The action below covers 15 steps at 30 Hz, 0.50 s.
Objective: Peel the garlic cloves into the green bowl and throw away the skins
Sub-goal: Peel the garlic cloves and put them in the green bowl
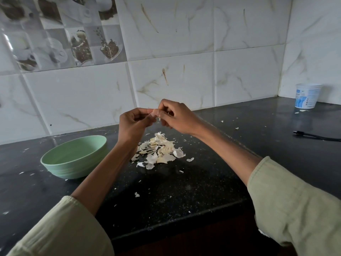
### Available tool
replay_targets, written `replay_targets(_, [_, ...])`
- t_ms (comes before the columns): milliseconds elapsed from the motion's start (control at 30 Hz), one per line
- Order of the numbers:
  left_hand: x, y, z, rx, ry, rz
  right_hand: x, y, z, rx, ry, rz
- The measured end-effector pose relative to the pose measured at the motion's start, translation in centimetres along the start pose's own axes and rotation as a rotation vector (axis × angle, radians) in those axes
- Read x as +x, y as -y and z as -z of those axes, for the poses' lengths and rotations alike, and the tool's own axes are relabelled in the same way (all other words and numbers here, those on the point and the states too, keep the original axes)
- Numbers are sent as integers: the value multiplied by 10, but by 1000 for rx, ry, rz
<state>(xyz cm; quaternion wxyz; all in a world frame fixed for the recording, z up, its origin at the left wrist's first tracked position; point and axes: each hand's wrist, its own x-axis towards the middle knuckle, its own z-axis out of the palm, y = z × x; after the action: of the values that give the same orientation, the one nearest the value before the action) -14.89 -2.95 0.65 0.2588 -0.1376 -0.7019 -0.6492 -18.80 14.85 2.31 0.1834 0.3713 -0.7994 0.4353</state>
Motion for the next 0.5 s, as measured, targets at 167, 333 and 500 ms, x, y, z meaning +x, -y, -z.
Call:
replay_targets(167, [-3,0,-8,-116,7,49,-1,1,-8,-133,-110,70])
replay_targets(333, [-8,1,-13,-194,17,101,1,-3,-15,-257,-203,50])
replay_targets(500, [-12,-1,-15,-96,-12,53,2,-6,-14,-344,-208,52])
